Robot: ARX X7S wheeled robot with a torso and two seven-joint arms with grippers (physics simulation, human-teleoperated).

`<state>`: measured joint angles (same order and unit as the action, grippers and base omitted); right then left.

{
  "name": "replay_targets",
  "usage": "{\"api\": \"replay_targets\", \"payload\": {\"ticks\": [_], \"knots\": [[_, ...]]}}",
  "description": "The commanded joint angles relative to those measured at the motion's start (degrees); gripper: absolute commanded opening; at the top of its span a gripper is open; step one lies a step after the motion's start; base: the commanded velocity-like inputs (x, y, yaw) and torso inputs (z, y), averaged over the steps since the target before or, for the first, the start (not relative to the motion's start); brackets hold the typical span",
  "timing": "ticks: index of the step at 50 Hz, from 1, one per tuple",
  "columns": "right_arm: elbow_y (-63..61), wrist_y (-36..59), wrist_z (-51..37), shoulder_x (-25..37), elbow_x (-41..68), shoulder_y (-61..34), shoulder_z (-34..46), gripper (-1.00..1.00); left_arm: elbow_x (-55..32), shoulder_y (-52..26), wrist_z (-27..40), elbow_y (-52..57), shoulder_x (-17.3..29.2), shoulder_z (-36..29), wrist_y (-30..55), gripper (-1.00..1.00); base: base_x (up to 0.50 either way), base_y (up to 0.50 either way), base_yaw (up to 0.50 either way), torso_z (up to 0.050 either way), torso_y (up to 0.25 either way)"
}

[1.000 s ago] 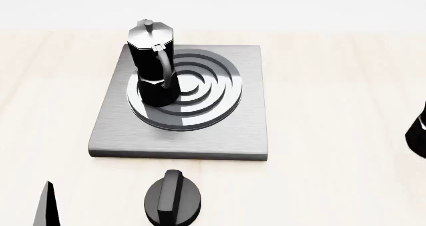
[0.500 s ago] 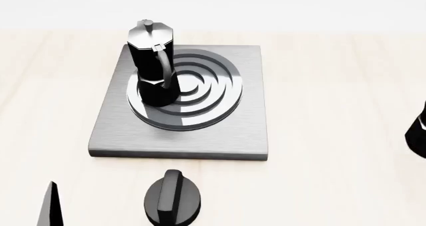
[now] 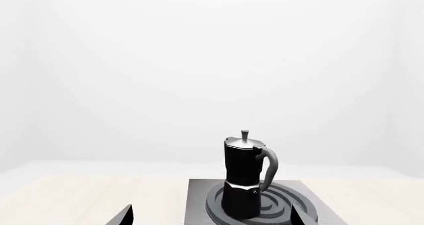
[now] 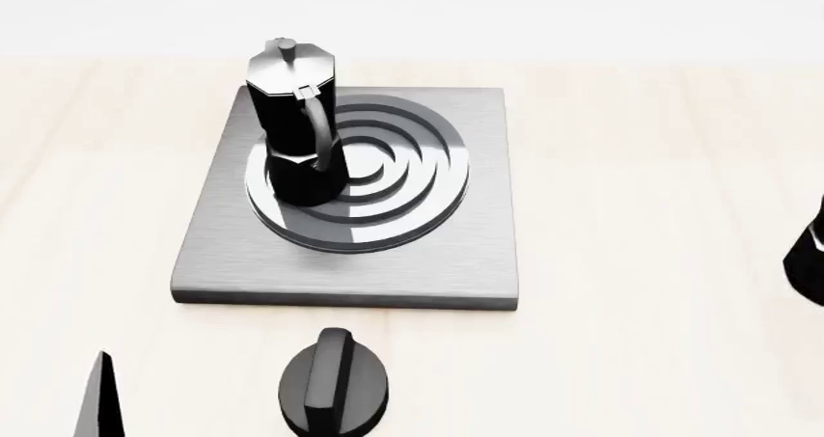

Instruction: Put both moka pots on the stove.

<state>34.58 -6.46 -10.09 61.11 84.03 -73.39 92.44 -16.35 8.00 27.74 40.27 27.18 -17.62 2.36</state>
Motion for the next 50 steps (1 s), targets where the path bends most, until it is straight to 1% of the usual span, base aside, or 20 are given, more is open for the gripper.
{"api": "replay_targets", "payload": {"ticks": [1,15,17,19,21,23,25,26,28,31,33,34,38,44,45,49,50], "knots": [[4.7,-1.3,1.4,-2.9,0.2,1.6,-0.3,1.00,0.1,-0.2,0.1,-0.4,0.0,-0.2,-0.1,1.00,0.00,0.00,0.00,0.000,0.000],[9.0,-1.0,2.8,-6.3,0.3,2.6,-0.2,1.00,0.0,-0.3,0.2,-0.5,0.1,-0.3,-0.1,1.00,0.00,0.00,0.00,0.000,0.000],[13.5,-1.7,4.9,-8.7,0.5,3.6,-0.5,1.00,0.0,-0.3,0.2,-0.5,0.1,-0.4,-0.1,1.00,0.00,0.00,0.00,0.000,0.000],[12.8,-1.5,4.3,-8.6,0.3,3.3,-0.4,1.00,0.0,-0.3,0.2,-0.5,0.1,-0.5,0.0,1.00,0.00,0.00,0.00,0.000,0.000],[16.2,-2.1,5.8,-10.4,0.5,4.0,-0.6,1.00,0.0,-0.3,0.3,-0.4,0.2,-0.4,-0.1,1.00,0.00,0.00,0.00,0.000,0.000],[15.1,-1.7,4.9,-10.1,0.3,3.6,-0.5,1.00,-0.2,-0.2,0.3,-0.5,0.2,-0.3,-0.2,1.00,0.00,0.00,0.00,0.000,0.000],[21.1,-2.7,7.7,-13.1,0.5,4.5,-0.9,1.00,-0.1,-0.3,0.3,-0.7,0.2,-0.4,-0.3,1.00,0.00,0.00,0.00,0.000,0.000],[19.7,-2.4,6.5,-12.7,0.1,4.0,-0.7,1.00,0.0,-0.3,0.3,-0.7,0.2,-0.5,-0.2,1.00,0.00,0.00,0.00,0.000,0.000],[20.7,-2.6,6.8,-13.4,0.1,4.0,-0.7,1.00,0.0,-0.3,0.3,-0.7,0.2,-0.5,-0.2,1.00,0.00,0.00,0.00,0.000,0.000],[25.7,-3.7,8.8,-15.9,0.1,4.6,-1.1,1.00,-0.1,-0.3,0.4,-0.7,0.2,-0.5,-0.2,1.00,0.00,0.00,0.00,0.000,0.000],[24.7,-3.6,7.8,-15.7,-0.1,4.5,-1.0,1.00,0.0,-0.4,0.4,-0.7,0.2,-0.5,-0.2,1.00,0.00,0.00,0.00,0.000,0.000],[27.5,-4.1,9.2,-17.0,0.2,5.0,-1.3,1.00,-0.1,-0.4,0.4,-0.8,0.3,-0.5,-0.2,1.00,0.00,0.00,0.00,0.000,0.000],[23.9,-3.6,6.5,-15.5,-0.3,4.4,-1.0,1.00,-0.1,-0.3,0.4,-0.9,0.3,-0.5,-0.2,1.00,0.00,0.00,0.00,0.000,0.000],[28.6,-3.9,8.6,-17.8,0.2,5.5,-1.5,1.00,0.0,-0.4,0.5,-0.9,0.4,-0.6,-0.2,1.00,0.00,0.00,0.00,0.000,0.000],[33.8,-4.7,11.4,-20.3,0.8,6.6,-2.1,1.00,0.0,-0.3,0.5,-0.8,0.4,-0.6,-0.3,1.00,0.00,0.00,0.00,0.000,0.000],[31.9,-4.2,10.0,-19.6,0.8,6.6,-2.1,1.00,0.0,-0.4,0.6,-0.9,0.4,-0.7,-0.2,1.00,0.00,0.00,0.00,0.000,0.000],[35.3,-4.7,11.8,-21.1,1.1,7.2,-2.5,1.00,0.0,-0.4,0.6,-0.8,0.4,-0.7,-0.2,1.00,0.00,0.00,0.00,0.000,0.000]]}}
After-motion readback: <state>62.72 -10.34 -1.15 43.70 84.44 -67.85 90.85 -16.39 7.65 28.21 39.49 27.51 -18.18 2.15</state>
